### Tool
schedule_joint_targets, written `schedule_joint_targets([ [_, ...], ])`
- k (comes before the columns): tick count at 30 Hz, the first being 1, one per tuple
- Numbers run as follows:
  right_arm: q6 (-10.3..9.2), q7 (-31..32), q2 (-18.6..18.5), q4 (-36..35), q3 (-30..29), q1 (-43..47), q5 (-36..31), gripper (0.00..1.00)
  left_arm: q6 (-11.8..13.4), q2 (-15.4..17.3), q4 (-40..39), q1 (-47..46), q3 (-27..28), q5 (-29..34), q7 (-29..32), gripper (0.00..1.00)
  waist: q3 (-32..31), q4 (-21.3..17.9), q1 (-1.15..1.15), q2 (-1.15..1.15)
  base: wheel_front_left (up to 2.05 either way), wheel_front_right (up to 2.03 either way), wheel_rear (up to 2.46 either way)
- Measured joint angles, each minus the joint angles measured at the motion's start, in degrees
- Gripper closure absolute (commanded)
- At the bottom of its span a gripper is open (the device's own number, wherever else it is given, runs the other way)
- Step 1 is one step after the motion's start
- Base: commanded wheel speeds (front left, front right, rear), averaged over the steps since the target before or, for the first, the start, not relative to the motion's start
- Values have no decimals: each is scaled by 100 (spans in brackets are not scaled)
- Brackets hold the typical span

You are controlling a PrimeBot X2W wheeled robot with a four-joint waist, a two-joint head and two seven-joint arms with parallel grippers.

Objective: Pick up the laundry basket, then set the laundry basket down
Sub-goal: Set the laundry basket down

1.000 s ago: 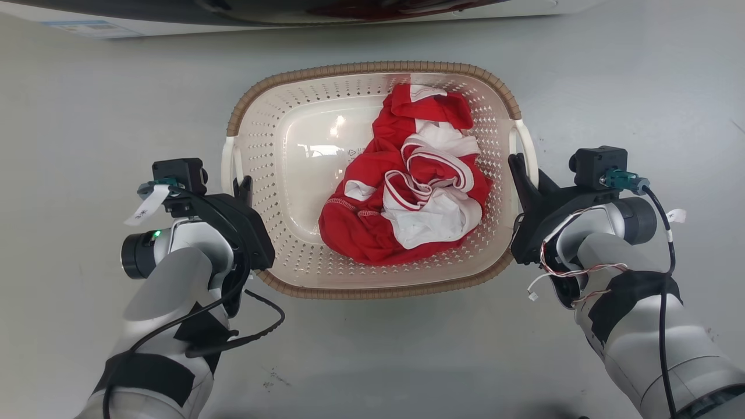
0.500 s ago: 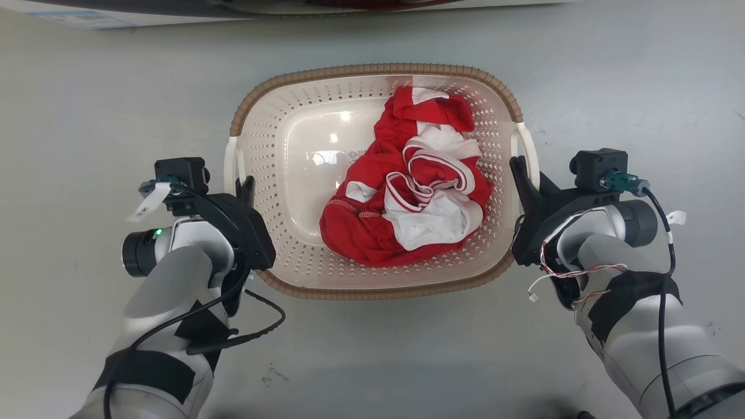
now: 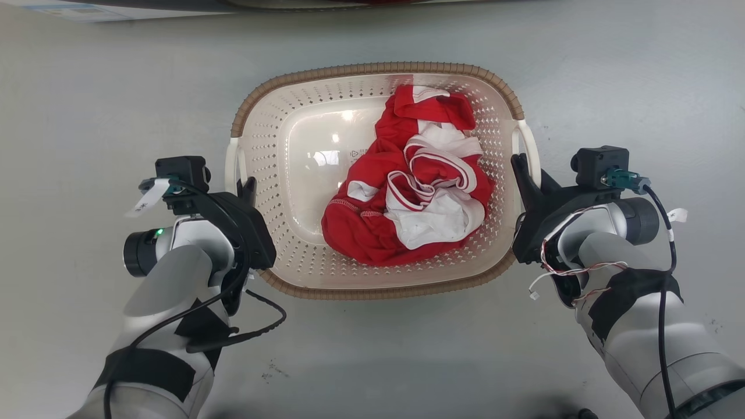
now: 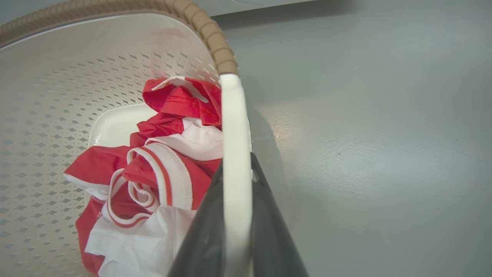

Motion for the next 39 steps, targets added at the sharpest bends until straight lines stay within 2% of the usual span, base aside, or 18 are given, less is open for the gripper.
schedule_joint_targets([
  [3, 0, -21, 0, 16, 24, -1, 8, 100, -13, -1, 13, -9, -14, -5, 24, 100, 1, 0, 0, 0, 0, 0, 0],
  [4, -1, -22, 0, 15, 44, -1, 8, 100, -35, 0, 16, -11, -23, -7, 27, 83, 0, 1, 0, 0, 0, 0, 0],
  [5, -1, -34, -1, 11, 58, -1, 8, 71, -57, 2, 20, -12, -18, -21, 51, 40, -2, 3, 0, 0, 0, 0, 0],
  [6, -1, -35, -3, 9, 74, 0, 9, 35, -58, 3, 24, -13, -19, -45, 54, 5, -5, 4, 0, 0, 0, 0, 0],
  [7, 0, -36, -18, -1, 108, 2, 8, 0, -57, 14, 26, -19, -19, -47, 57, 0, -11, 7, 0, 0, 0, 0, 0],
  [11, -1, -38, -65, -68, 167, 3, 26, 0, -59, 111, 42, -68, -15, -55, 56, 0, -36, 17, 0, 0, 0, 0, 0],
  [22, -1, -80, -66, -164, 235, 87, 94, 0, -103, 97, 70, -73, -89, -162, -115, 0, -319, 56, 0, 0, 0, 0, 0],
  [39, -1, -94, -154, -300, 29, 601, 257, 0, -104, 107, 51, 357, -291, 107, -857, 0, -1459, -3, -1, 0, 0, 0, 0],
])
